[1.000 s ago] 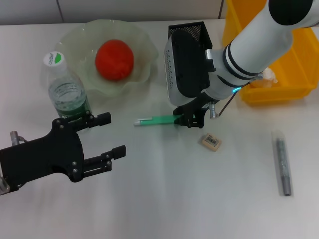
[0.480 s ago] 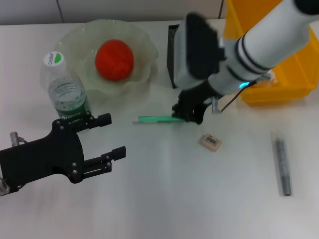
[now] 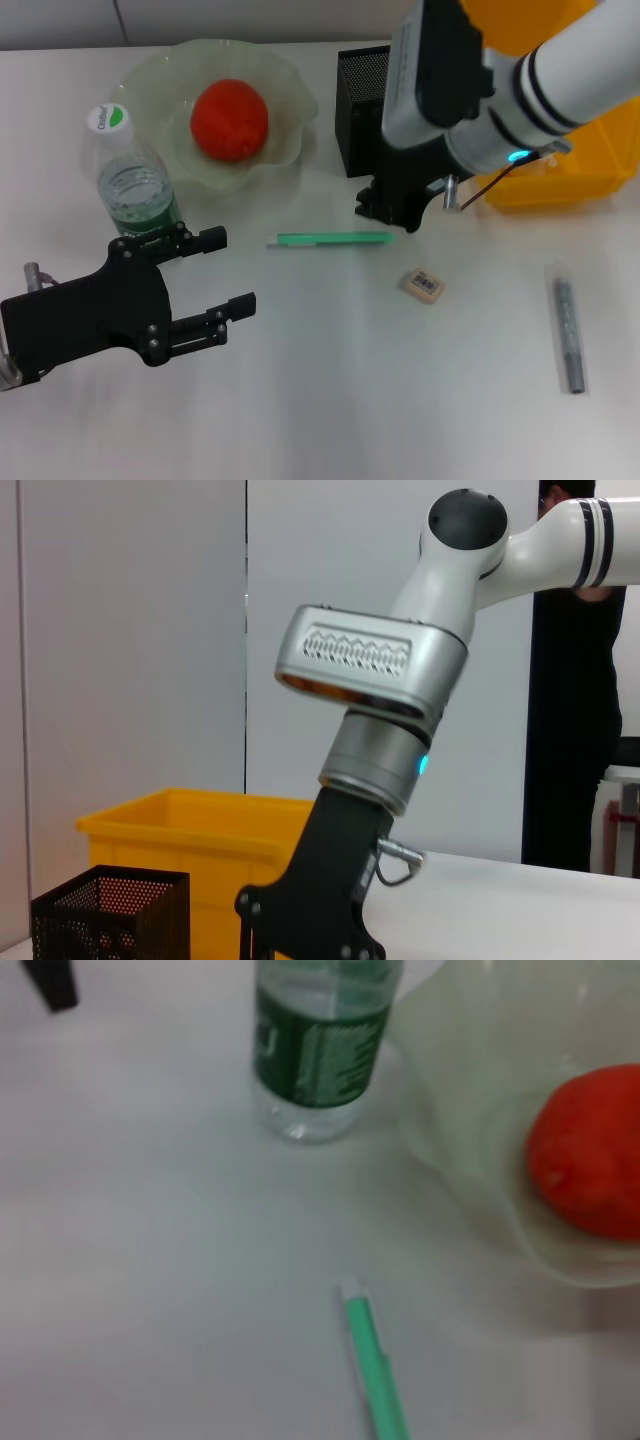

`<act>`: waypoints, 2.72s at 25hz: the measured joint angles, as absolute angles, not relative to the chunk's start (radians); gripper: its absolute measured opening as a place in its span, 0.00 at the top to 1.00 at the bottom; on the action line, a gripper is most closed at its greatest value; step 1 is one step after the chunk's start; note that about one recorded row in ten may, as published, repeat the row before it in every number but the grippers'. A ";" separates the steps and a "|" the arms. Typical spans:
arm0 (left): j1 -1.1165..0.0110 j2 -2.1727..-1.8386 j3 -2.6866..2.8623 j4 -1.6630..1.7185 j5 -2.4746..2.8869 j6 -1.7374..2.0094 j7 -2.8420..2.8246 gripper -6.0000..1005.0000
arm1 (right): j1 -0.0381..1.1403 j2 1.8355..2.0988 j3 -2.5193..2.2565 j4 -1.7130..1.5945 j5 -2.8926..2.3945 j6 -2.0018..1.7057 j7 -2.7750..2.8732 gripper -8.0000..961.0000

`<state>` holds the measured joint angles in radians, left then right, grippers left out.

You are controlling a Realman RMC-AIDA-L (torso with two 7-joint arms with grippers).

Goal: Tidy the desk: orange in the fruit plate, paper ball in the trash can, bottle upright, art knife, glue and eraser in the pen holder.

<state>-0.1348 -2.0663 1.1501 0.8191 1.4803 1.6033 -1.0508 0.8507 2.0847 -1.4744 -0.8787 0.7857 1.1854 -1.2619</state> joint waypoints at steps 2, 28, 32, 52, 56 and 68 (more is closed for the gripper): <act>-0.135 -2.066 1.150 0.819 1.480 1.602 -1.051 0.27 | 0.856 2.086 -1.505 -0.870 0.784 1.170 -1.257 0.93; -0.147 -2.066 1.151 0.819 1.480 1.600 -1.063 0.27 | 0.904 2.093 -1.684 -0.769 0.816 1.046 -1.209 0.71; -0.147 -2.066 1.153 0.818 1.480 1.600 -1.063 0.27 | 0.913 2.093 -1.699 -0.747 0.818 1.023 -1.209 0.72; -0.141 -2.064 1.155 0.808 1.480 1.611 -1.060 0.27 | 0.872 2.086 -1.639 -0.852 0.830 1.071 -1.172 0.91; -0.137 -2.062 1.153 0.807 1.494 1.637 -1.058 0.27 | 0.803 2.083 -1.520 -0.981 0.837 1.160 -1.180 0.91; -0.140 -2.065 1.148 0.785 1.517 1.656 -1.057 0.27 | 0.437 2.083 -1.172 -1.213 1.450 1.067 -1.550 0.91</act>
